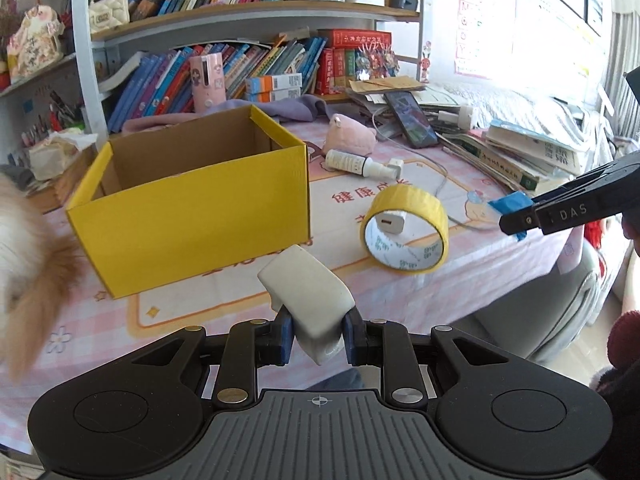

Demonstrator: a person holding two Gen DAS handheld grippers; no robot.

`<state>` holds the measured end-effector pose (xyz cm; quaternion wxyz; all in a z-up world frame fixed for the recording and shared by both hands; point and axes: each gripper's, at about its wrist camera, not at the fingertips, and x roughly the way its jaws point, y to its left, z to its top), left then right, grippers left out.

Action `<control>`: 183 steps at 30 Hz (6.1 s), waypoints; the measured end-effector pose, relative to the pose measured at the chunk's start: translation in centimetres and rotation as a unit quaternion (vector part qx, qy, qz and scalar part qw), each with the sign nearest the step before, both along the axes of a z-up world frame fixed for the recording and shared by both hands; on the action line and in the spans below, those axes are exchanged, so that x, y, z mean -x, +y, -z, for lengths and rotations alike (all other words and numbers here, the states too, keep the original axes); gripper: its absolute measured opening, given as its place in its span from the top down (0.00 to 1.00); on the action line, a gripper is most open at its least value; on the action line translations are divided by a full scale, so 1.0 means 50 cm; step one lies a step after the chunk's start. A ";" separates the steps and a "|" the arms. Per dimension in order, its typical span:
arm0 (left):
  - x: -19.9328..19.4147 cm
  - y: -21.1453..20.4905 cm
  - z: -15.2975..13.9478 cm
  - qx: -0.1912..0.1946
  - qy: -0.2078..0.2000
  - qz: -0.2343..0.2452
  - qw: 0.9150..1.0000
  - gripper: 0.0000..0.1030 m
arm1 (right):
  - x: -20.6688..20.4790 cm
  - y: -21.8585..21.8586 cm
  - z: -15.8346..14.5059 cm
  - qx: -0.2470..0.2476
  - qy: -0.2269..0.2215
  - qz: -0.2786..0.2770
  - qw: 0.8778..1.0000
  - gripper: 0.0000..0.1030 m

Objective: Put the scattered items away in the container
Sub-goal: 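Lift the blue packet and white block and carry both toward the yellow box, then open the right tool over the box while the left tool releases the white block, then withdraw both tools from the box back toward the table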

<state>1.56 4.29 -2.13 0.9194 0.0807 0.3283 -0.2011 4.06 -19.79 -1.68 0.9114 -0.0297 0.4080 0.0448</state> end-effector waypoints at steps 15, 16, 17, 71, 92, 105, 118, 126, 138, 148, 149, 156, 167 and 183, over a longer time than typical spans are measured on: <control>0.072 0.053 -0.032 -0.017 -0.008 -0.005 1.000 0.78 | 0.069 0.127 0.008 -0.033 0.007 -0.044 0.998 0.59; 0.076 0.056 -0.032 -0.018 -0.008 -0.006 1.000 0.78 | 0.070 0.132 0.008 -0.034 0.006 -0.046 0.998 0.59; 0.078 0.059 -0.032 -0.019 -0.007 -0.006 1.000 0.78 | 0.071 0.136 0.008 -0.035 0.006 -0.048 0.998 0.59; -0.461 0.109 -0.080 -0.140 -0.038 0.014 0.989 0.77 | -0.495 0.390 -0.058 0.111 -0.073 -0.342 0.930 0.59; -0.675 0.105 0.059 -0.210 0.119 0.102 0.965 0.58 | -0.672 0.448 0.072 0.216 0.026 -0.461 0.860 0.54; -0.661 0.112 0.063 -0.240 0.101 0.126 0.957 0.23 | -0.647 0.462 0.072 0.174 0.055 -0.469 0.864 0.30; -0.547 0.112 -0.035 -0.211 -0.028 0.078 0.974 0.23 | -0.576 0.439 -0.002 0.174 -0.037 -0.430 0.885 0.24; -0.462 0.113 -0.117 -0.169 -0.089 0.033 0.981 0.23 | -0.493 0.399 -0.084 0.126 -0.091 -0.390 0.908 0.21; -0.259 0.124 -0.200 -0.112 -0.142 0.003 0.984 0.20 | -0.304 0.330 -0.159 0.082 -0.166 -0.317 0.930 0.20; -0.133 0.127 -0.213 -0.076 -0.150 -0.022 0.985 0.20 | -0.160 0.287 -0.178 0.060 -0.185 -0.273 0.942 0.20; -0.122 0.128 -0.211 -0.073 -0.149 -0.027 0.986 0.20 | -0.146 0.283 -0.176 0.058 -0.185 -0.267 0.944 0.20; -0.061 0.124 -0.182 -0.048 -0.129 -0.053 0.989 0.20 | -0.065 0.251 -0.146 0.043 -0.170 -0.202 0.964 0.20; -0.001 0.091 -0.124 -0.043 -0.105 -0.042 0.993 0.20 | 0.035 0.203 -0.076 0.046 -0.133 -0.114 0.983 0.20; 0.036 0.015 -0.059 -0.046 -0.066 0.011 0.997 0.20 | 0.074 0.132 -0.034 0.020 -0.087 -0.014 0.996 0.20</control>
